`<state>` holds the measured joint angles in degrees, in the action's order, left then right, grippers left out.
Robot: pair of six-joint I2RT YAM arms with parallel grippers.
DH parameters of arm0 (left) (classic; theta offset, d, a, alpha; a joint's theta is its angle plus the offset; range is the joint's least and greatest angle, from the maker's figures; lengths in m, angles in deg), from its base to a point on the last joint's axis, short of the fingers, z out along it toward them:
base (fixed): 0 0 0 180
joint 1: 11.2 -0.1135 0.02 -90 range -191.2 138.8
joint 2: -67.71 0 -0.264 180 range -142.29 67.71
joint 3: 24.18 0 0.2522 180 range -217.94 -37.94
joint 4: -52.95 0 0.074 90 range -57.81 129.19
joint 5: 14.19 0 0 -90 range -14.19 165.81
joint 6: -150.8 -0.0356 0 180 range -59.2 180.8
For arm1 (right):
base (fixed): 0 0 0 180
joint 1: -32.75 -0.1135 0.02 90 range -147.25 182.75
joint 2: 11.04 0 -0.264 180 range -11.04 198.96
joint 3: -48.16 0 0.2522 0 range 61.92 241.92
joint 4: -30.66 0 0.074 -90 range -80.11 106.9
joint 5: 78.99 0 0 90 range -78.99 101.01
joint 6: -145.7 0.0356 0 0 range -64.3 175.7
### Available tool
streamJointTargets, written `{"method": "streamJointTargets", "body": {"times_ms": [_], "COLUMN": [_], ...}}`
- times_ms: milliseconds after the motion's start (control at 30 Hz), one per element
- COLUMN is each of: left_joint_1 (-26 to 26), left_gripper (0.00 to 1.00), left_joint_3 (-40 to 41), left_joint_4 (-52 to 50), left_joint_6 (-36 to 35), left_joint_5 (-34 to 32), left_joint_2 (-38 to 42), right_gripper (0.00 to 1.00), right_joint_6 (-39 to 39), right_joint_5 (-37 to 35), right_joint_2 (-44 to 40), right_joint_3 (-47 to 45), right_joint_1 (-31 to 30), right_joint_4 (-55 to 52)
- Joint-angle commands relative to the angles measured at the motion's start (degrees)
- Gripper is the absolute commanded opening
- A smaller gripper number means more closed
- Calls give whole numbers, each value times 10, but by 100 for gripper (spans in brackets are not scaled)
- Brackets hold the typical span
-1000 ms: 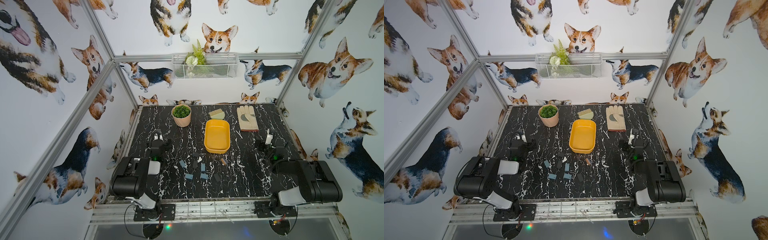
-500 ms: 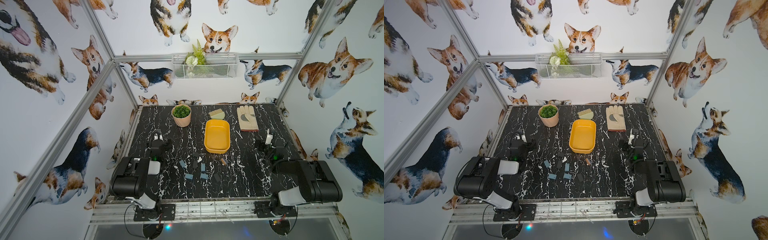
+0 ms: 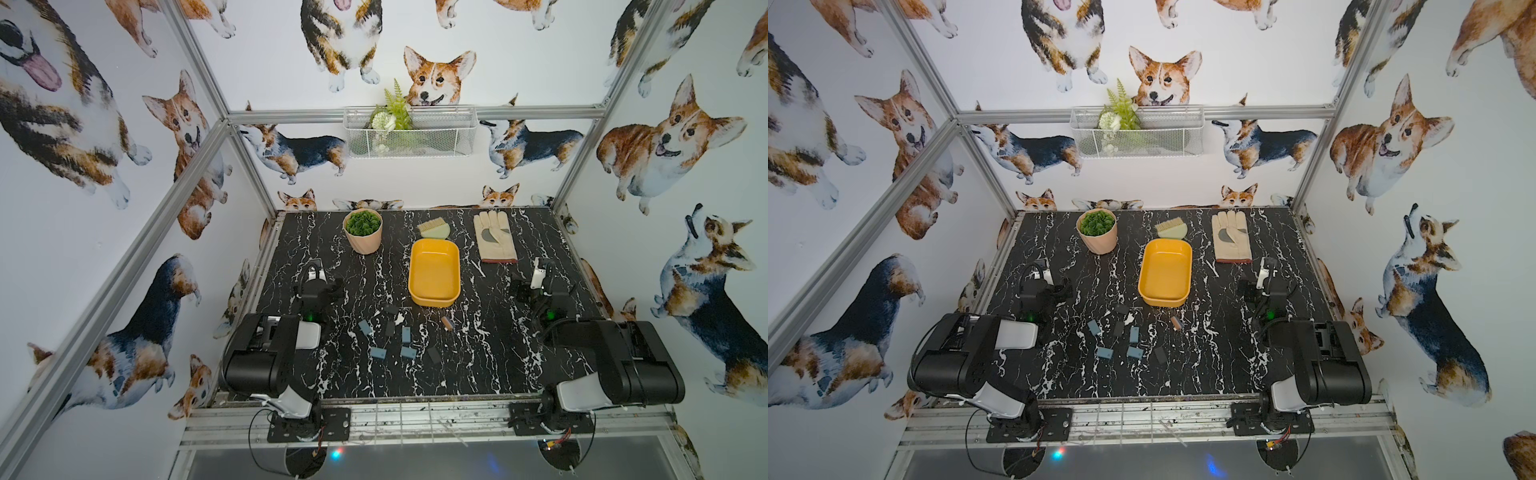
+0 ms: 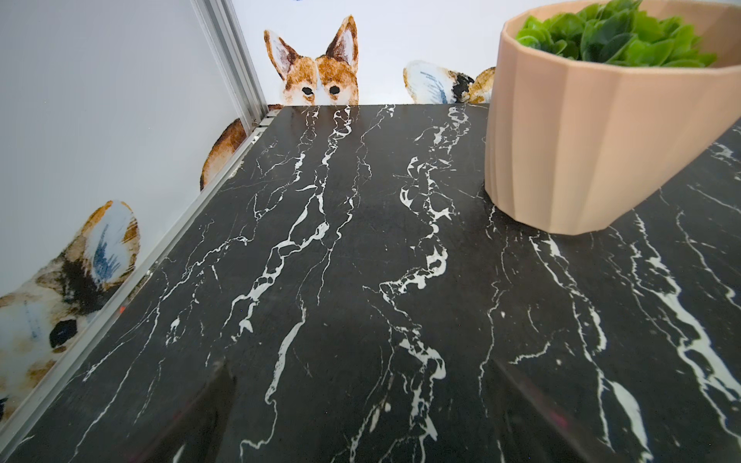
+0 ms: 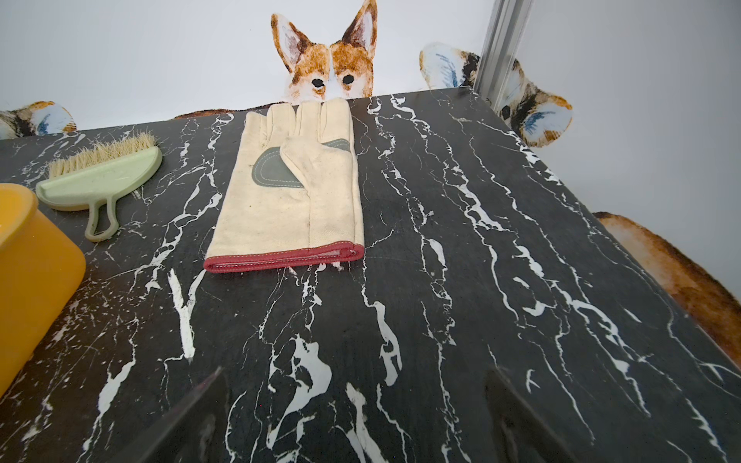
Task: Put the eraser in the storage box
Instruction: Pick up the eraser from the center of the board.
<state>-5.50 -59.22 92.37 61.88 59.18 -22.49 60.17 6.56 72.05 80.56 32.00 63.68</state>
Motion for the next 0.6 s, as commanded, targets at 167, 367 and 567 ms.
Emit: {"method": "streamJointTargets", "body": {"times_ms": [167, 367, 567], "left_joint_1": [-1, -1, -1], "left_gripper": [100, 100, 100], "left_joint_3": [58, 53, 0], "left_joint_4": [125, 111, 12], "left_joint_6": [0, 1, -4], "left_joint_5": [-15, -15, -6], "left_joint_2": [1, 2, 1], "right_gripper": [99, 100, 99], "right_joint_6": [-3, 10, 9], "right_joint_5": [-1, -43, -43], "right_joint_2": [-8, -11, -1], "right_joint_3": [-29, -56, -1], "right_joint_1": [-1, -3, -4], "right_joint_4": [57, 100, 8]}}
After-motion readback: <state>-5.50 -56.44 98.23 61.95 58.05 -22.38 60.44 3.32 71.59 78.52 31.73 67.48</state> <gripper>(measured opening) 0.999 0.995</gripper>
